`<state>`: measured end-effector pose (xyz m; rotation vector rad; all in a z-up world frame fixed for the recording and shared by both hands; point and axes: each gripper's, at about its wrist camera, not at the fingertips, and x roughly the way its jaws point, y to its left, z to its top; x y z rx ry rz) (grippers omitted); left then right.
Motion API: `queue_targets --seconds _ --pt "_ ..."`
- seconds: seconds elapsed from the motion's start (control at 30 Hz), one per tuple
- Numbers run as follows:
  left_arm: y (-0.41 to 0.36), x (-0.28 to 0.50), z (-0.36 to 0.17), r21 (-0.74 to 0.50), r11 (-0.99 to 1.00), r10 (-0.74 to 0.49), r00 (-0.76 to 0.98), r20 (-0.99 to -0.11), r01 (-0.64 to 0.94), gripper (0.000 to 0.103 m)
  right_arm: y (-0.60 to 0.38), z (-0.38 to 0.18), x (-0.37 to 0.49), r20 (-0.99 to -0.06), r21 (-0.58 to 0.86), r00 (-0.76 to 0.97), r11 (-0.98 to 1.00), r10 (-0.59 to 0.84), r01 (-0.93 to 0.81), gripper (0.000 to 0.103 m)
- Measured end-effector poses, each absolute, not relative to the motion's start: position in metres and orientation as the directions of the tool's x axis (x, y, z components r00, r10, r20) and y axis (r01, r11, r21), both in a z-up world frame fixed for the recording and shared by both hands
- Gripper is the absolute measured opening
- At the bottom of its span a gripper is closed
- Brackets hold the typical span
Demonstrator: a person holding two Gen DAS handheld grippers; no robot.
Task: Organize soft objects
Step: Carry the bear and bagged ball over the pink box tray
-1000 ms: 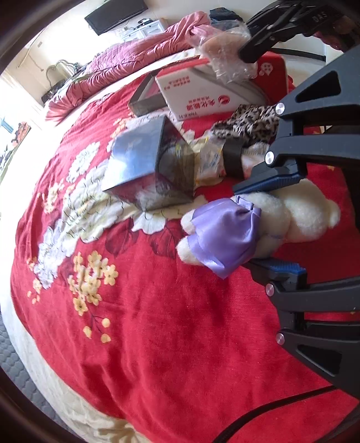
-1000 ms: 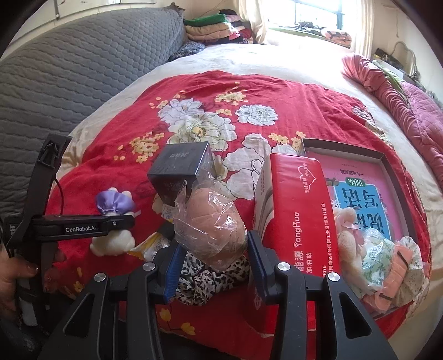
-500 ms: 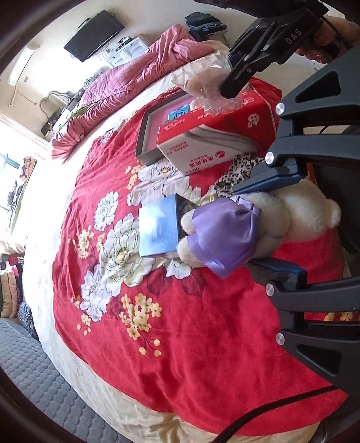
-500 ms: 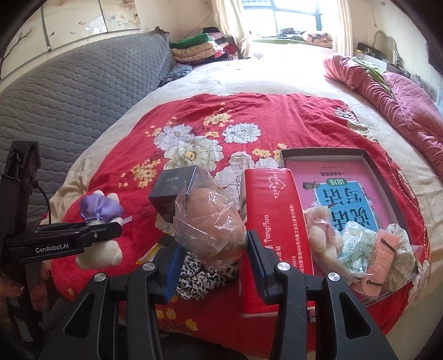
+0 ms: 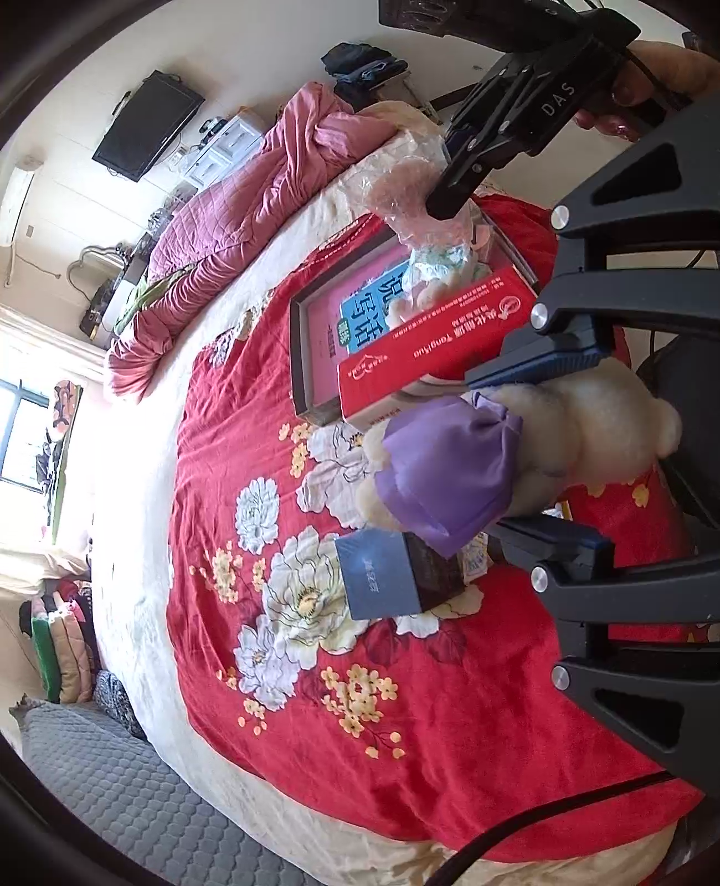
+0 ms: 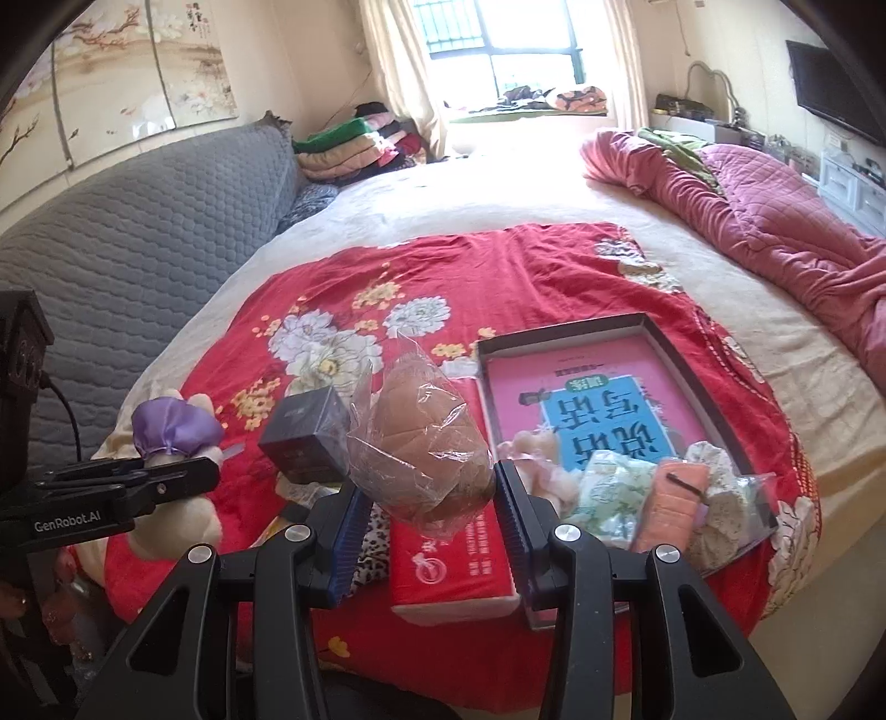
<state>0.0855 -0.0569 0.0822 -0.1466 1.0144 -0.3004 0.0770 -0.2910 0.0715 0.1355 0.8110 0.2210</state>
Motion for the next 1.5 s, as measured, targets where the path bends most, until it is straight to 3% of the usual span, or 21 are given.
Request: queue_targets --seconds 0.7,1.5 --pt "-0.154 0.090 0.101 -0.242 0.906 -0.392 0.472 -0.790 0.347 0.042 -0.387 0.085 0.046 -0.663 0.214 0.742 0.975 0.100 0.060 0.045" --pt "-0.234 0.135 0.063 -0.197 0.880 -0.380 0.392 -0.838 0.432 0.042 -0.409 0.034 0.055 -0.743 0.238 0.654 0.969 0.141 0.062 0.045"
